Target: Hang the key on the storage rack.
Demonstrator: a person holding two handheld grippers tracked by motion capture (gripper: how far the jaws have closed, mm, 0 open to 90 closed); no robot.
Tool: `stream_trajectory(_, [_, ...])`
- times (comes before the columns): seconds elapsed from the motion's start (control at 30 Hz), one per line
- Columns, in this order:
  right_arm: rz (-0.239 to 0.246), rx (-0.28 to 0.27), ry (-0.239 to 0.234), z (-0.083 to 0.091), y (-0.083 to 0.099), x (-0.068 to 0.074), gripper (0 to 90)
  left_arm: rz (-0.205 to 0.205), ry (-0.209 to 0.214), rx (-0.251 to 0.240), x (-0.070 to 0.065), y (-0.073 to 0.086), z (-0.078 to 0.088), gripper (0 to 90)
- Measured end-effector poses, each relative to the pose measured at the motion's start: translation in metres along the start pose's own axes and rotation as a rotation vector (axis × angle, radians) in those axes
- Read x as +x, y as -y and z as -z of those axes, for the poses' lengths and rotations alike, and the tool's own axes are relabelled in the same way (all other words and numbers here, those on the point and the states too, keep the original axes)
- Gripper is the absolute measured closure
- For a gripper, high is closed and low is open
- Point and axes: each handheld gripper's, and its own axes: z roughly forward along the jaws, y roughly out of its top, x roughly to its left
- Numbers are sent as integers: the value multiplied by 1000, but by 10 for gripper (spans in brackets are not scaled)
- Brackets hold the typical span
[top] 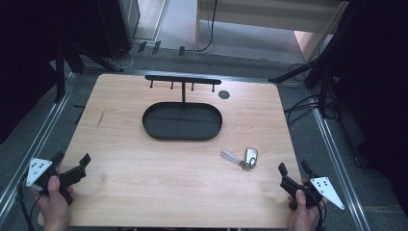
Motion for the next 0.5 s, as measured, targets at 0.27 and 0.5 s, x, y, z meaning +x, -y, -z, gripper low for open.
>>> stream_trajectory(0.27, [25,28,64,-2,0,6,123,-4,4,7,0,-1,-1,55])
stream_trajectory(0.5, [16,30,115,-1,0,8,62,0,5,15,1,-1,-3,55])
